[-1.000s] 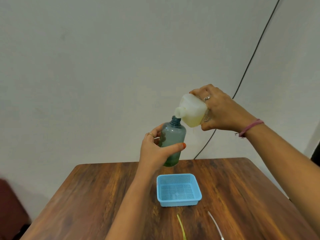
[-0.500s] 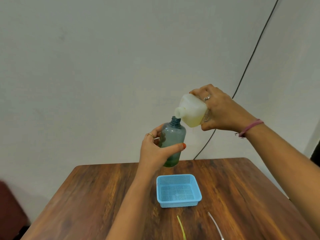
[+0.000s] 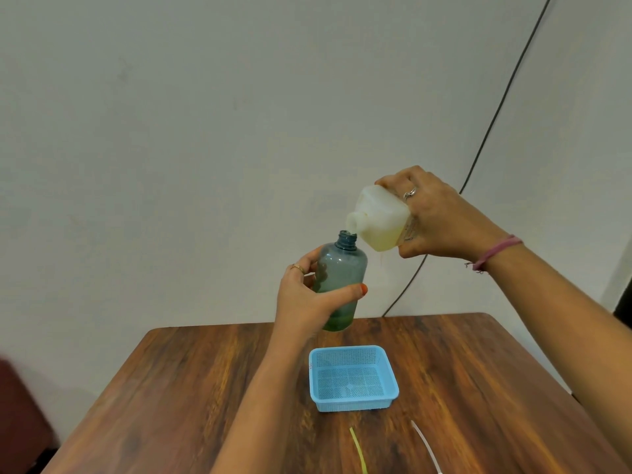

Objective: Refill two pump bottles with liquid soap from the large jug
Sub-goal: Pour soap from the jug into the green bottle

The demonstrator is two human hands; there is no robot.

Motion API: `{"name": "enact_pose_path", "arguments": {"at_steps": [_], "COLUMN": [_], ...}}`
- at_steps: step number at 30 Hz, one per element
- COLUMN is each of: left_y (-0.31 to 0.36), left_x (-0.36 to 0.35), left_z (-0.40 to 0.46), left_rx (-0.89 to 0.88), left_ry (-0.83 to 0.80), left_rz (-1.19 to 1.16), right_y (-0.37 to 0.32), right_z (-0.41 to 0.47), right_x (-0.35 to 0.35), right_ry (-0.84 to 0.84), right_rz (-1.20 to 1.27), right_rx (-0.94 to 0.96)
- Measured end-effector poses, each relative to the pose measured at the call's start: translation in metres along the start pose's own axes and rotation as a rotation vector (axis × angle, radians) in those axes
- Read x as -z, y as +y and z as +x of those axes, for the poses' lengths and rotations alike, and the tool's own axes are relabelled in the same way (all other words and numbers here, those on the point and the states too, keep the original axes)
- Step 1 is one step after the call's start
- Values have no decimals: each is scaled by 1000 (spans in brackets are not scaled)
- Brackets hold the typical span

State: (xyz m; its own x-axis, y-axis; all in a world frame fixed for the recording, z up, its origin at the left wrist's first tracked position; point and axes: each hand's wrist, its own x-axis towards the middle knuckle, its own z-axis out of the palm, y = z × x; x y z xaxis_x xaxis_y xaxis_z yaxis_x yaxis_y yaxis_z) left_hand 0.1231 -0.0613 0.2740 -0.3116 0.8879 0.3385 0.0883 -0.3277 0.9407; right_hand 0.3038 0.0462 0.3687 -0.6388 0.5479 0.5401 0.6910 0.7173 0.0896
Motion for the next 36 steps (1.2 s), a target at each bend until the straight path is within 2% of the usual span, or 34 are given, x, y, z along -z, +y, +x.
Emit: {"name": "enact_pose_path", "arguments": {"at_steps": [36], "left_y": [4], "left_x": [0], "left_z": [-2], "left_rx": [17], "left_ry": [6], "left_rz": [-38], "right_y": [0], "right_z": [0], "right_x": [2], "right_ry": [8], "right_rz": [0], "right_rx": [3]}}
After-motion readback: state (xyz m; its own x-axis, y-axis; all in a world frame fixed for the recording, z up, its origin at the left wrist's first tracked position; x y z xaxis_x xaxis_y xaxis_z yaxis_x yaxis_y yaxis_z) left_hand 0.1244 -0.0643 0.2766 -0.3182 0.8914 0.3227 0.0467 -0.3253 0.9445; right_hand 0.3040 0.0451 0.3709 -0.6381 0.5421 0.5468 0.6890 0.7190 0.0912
